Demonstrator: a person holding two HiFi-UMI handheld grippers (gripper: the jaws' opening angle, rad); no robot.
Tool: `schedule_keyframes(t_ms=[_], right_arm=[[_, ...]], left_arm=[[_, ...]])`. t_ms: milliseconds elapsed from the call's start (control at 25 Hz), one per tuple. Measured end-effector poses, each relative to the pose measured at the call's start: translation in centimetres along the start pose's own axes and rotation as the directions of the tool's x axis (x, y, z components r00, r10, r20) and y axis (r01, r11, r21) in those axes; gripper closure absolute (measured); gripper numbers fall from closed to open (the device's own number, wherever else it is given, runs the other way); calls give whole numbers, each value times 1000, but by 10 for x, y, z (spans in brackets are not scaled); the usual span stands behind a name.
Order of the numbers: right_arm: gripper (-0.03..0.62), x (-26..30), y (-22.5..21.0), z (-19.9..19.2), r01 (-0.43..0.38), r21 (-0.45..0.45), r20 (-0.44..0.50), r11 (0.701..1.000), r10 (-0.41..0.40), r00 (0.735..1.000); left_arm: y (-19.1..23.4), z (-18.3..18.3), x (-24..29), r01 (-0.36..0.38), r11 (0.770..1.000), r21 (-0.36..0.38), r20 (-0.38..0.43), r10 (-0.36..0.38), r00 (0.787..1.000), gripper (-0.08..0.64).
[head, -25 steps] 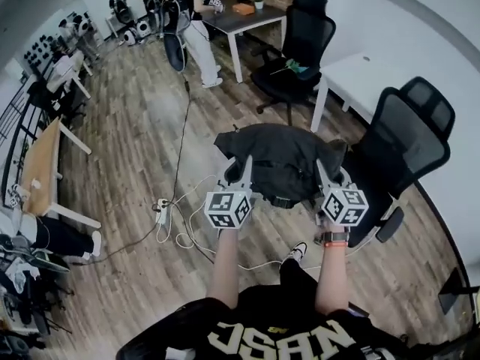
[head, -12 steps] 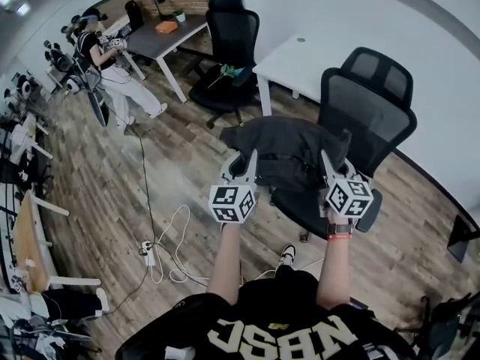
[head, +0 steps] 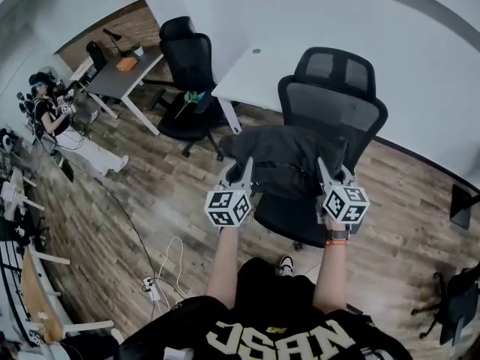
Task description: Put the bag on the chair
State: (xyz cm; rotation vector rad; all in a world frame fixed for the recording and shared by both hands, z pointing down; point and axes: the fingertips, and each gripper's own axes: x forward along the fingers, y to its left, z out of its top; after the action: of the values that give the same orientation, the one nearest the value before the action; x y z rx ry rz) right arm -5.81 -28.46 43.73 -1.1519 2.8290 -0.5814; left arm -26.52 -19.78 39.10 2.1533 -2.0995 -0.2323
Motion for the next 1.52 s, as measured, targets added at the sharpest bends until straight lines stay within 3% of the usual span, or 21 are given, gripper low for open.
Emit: schedule_keyframes(t_ms=[200, 400, 560, 840, 1080, 1520], right_arm=[[488, -5, -39, -10, 85, 42, -6, 995, -85, 996], [487, -13, -69, -25, 183, 66, -33, 981, -181, 983], [488, -1, -98, -32, 242, 81, -81, 967, -235, 969], [487, 17, -136, -61, 355, 107, -203, 929, -329, 922], [471, 21, -164, -108, 423, 157, -359, 893, -347, 867], [457, 48, -208, -192, 532, 207, -474, 821, -392, 789]], left_arm=[[-20, -23, 31, 74, 997, 10, -58, -74, 996, 499], [-30, -53, 64, 154, 988, -27, -115, -157, 981, 499], [-34, -76, 96, 172, 984, -42, -163, -177, 971, 499], [-29, -130, 142, 197, 975, -106, -289, -219, 932, 499], [-29, -181, 165, 209, 969, -133, -403, -246, 882, 499], [-21, -278, 190, 169, 968, -183, -580, -245, 777, 497]])
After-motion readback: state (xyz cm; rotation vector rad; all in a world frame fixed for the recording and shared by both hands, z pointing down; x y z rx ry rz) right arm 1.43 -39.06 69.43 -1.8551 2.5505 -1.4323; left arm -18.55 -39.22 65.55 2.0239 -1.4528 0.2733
